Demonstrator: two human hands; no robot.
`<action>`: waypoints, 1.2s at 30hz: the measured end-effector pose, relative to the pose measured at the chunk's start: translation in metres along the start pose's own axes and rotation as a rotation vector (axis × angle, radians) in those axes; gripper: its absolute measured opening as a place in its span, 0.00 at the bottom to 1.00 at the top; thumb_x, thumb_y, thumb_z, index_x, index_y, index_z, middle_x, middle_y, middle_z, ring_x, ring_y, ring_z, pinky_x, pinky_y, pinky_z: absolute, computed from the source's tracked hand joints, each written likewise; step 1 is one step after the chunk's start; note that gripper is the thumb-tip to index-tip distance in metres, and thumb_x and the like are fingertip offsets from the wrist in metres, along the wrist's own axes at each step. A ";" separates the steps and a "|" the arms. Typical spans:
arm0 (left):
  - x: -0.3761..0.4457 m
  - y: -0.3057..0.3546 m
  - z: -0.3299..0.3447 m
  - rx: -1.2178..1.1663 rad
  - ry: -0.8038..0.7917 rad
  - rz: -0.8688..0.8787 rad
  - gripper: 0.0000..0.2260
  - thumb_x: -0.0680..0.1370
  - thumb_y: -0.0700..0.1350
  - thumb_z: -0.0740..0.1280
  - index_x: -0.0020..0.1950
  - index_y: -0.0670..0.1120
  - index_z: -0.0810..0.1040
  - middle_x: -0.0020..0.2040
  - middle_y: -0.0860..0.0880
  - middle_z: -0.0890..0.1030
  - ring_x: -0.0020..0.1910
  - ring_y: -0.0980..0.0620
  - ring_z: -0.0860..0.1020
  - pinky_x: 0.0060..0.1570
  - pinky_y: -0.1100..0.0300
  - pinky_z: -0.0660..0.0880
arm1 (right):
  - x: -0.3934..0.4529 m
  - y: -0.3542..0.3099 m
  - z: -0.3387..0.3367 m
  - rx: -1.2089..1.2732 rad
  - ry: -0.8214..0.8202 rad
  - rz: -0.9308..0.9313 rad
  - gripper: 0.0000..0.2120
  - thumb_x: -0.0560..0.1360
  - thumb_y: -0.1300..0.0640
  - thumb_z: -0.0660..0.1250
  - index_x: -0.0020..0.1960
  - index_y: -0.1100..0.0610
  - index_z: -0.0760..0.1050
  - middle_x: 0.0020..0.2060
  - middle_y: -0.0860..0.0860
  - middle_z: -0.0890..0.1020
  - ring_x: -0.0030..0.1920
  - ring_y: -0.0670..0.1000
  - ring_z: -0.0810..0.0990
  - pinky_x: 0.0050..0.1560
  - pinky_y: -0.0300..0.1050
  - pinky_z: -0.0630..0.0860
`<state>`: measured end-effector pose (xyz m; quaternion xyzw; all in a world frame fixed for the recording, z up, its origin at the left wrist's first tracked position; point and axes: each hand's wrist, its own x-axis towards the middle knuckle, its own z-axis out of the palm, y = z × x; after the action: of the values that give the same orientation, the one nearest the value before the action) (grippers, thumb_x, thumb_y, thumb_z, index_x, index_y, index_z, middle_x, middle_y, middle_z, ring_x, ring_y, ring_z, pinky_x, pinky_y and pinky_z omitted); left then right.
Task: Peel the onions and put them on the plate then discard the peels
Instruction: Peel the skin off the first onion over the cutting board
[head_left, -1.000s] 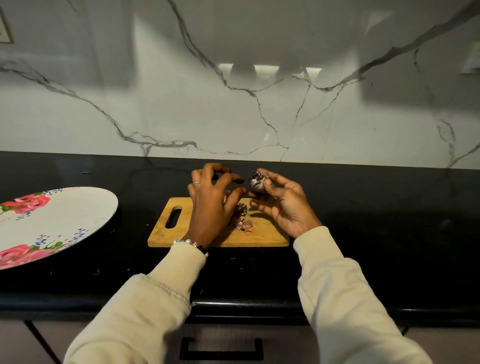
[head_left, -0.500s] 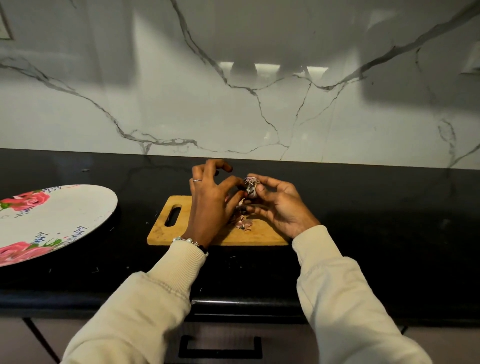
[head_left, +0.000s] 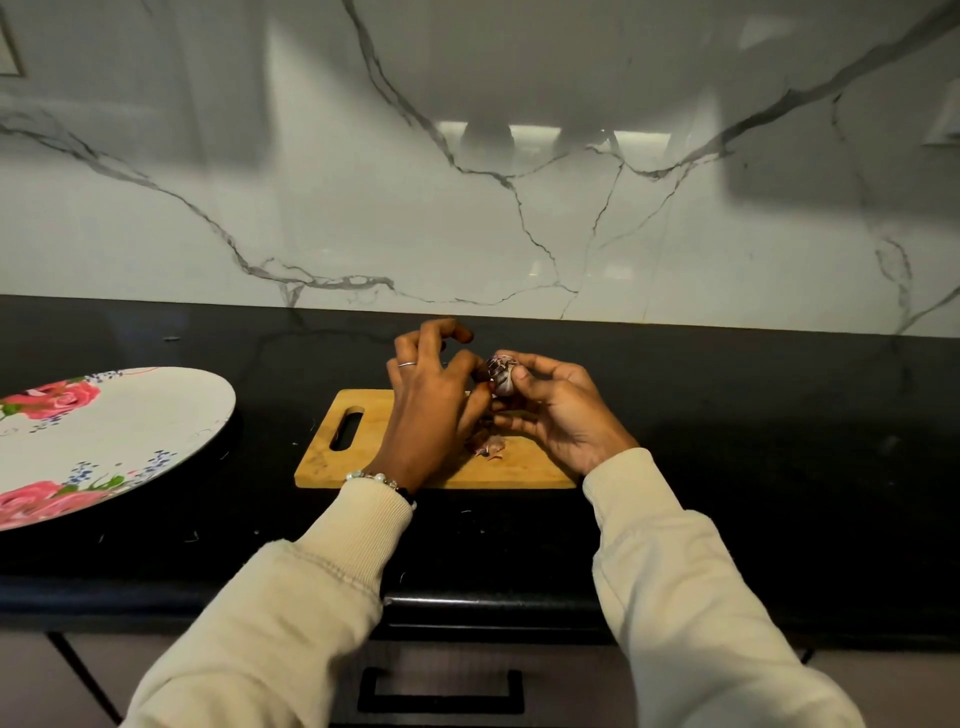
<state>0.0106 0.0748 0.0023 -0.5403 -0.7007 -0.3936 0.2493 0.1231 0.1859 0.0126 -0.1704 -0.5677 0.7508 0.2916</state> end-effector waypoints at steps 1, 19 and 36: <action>0.000 0.000 0.000 -0.005 -0.002 -0.014 0.10 0.75 0.49 0.64 0.49 0.44 0.78 0.66 0.44 0.69 0.62 0.49 0.60 0.55 0.53 0.58 | 0.000 0.000 0.000 0.009 0.002 0.000 0.10 0.81 0.65 0.61 0.56 0.59 0.80 0.46 0.58 0.84 0.40 0.55 0.83 0.43 0.50 0.81; 0.001 -0.005 -0.001 0.032 -0.036 -0.047 0.09 0.77 0.48 0.68 0.57 0.49 0.79 0.61 0.49 0.72 0.62 0.50 0.64 0.53 0.57 0.54 | -0.002 -0.007 -0.003 0.160 0.092 -0.042 0.09 0.81 0.64 0.61 0.55 0.59 0.79 0.45 0.59 0.83 0.41 0.56 0.81 0.40 0.50 0.77; 0.003 -0.007 0.001 -0.095 0.060 0.058 0.07 0.75 0.42 0.71 0.52 0.44 0.81 0.51 0.45 0.78 0.52 0.48 0.72 0.48 0.54 0.69 | -0.003 -0.003 0.001 0.194 -0.011 -0.075 0.16 0.71 0.76 0.68 0.57 0.65 0.76 0.47 0.59 0.84 0.42 0.55 0.86 0.41 0.50 0.84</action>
<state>0.0028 0.0767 0.0017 -0.5597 -0.6574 -0.4351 0.2555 0.1258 0.1832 0.0156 -0.1159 -0.5001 0.7915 0.3315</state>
